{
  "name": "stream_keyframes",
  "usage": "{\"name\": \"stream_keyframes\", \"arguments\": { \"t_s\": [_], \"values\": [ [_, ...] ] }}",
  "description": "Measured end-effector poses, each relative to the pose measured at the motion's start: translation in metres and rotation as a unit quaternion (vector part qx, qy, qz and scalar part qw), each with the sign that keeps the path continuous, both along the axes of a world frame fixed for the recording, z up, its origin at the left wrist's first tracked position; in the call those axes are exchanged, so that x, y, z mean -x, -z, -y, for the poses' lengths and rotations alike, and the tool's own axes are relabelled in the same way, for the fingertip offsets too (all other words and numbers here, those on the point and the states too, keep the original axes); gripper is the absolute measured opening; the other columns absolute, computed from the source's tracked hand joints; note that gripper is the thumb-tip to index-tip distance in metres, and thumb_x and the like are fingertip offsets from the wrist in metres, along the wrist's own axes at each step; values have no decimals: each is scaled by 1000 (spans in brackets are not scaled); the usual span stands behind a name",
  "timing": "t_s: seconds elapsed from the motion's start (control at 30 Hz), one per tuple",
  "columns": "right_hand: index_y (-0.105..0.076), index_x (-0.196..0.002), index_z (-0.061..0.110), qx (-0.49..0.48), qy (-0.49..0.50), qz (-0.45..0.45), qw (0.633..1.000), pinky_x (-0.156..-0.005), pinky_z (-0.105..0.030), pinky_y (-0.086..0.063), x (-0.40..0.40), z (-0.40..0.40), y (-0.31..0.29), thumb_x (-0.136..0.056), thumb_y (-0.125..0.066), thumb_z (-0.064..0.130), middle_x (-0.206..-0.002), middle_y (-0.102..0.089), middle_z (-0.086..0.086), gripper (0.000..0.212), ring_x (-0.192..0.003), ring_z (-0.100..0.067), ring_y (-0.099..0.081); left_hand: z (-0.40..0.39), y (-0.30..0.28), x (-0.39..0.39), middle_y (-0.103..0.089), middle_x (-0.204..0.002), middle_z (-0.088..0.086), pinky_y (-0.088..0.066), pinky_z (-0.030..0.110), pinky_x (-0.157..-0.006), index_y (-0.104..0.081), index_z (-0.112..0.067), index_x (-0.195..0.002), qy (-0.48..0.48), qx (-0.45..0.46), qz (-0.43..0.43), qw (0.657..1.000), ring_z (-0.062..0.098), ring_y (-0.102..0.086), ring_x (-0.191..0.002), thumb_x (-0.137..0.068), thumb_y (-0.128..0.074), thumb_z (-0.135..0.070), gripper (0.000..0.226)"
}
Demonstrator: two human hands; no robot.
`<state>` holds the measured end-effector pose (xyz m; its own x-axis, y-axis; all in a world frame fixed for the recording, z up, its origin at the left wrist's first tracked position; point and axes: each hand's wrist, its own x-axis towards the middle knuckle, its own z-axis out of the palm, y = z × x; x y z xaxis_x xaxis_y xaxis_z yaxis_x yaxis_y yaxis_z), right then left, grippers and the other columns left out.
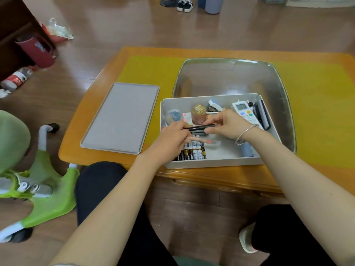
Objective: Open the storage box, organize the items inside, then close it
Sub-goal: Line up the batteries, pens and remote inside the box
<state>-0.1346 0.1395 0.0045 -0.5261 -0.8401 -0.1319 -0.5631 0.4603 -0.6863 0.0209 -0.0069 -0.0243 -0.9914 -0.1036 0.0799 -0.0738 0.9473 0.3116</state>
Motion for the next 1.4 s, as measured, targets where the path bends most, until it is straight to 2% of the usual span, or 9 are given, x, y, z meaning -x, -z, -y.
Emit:
{"name": "stream_keyframes", "arguments": {
  "t_s": [0.07, 0.17, 0.27, 0.33, 0.43, 0.6, 0.77, 1.0, 1.4],
  "values": [
    [-74, -102, 14, -20, -24, -51, 998, -58, -6, -31, -2, 0, 2, -80, -73, 17, -48, -53, 22, 22, -52, 7, -47, 2, 4, -1, -51, -127, -1, -35, 36, -93, -63, -19, -117, -3, 22, -7, 1000, 18, -42, -116, -96, -52, -23, 24],
    [-73, -107, 13, -32, -48, -80, 995, -56, -7, -29, -7, 2, 4, -86, -67, 20, -61, -49, 23, 23, -56, 5, -45, 3, 10, -4, -52, -127, -3, -32, 35, -98, -63, -21, -115, -20, 37, -21, 999, 16, -41, -120, -96, -52, -24, 22],
    [-74, -88, 3, -30, -44, -35, 998, -48, -8, -33, -10, 4, 6, -94, -55, 23, -41, -50, 17, 29, -46, 6, -46, 2, 14, -7, -55, -124, -3, -32, 37, -99, -65, -20, -112, -27, 50, -43, 997, 18, -44, -117, -94, -56, -23, 21],
    [-73, -80, 0, -36, -40, -8, 998, -49, -7, -34, -9, 6, 6, -95, -53, 21, -41, -51, 19, 32, -44, 8, -45, 1, 15, -7, -57, -118, -3, -33, 37, -98, -67, -20, -111, -31, 54, -53, 997, 18, -45, -113, -93, -58, -23, 20],
    [-74, -89, 8, -37, -18, 14, 999, -52, -2, -36, -4, 9, 9, -86, -67, 19, -60, -60, 16, 13, -52, 11, -51, 1, 15, -7, -57, -118, -3, -31, 37, -101, -67, -19, -111, -30, 54, -55, 997, 19, -45, -117, -93, -57, -24, 21],
    [-74, -85, 13, -5, 95, -53, 994, -58, -4, -38, 4, 11, 21, -75, -78, 16, -77, -69, -4, 11, -60, -1, -53, -1, 16, -15, -52, -131, 0, -24, 40, -109, -68, -16, -107, -103, 50, -79, 990, 21, -37, -125, -95, -54, -28, 22],
    [-74, -83, 15, -40, 59, -162, 984, -90, -32, -43, 1, 23, 26, -77, -75, 19, -85, -71, -3, 8, -81, -17, -61, -1, 20, -22, -54, -122, -2, -25, 36, -105, -63, -17, -115, -132, 55, -37, 989, 19, -37, -119, -98, -48, -31, 27],
    [-67, -90, 10, -153, -5, -273, 950, -79, -33, -46, -10, 42, 32, -88, -59, 18, -92, -66, -11, 12, -91, -27, -61, -4, 20, -21, -56, -120, -3, -27, 35, -103, -63, -19, -115, -155, 47, -23, 987, 18, -38, -120, -99, -47, -32, 27],
    [-64, -100, 7, -181, -16, -276, 944, -80, -35, -48, -17, 47, 31, -91, -57, 15, -99, -64, -13, 14, -93, -29, -61, -5, 18, -19, -58, -117, -4, -28, 35, -101, -63, -20, -114, -167, 42, -11, 985, 16, -39, -119, -99, -45, -32, 26]
  ]
}}
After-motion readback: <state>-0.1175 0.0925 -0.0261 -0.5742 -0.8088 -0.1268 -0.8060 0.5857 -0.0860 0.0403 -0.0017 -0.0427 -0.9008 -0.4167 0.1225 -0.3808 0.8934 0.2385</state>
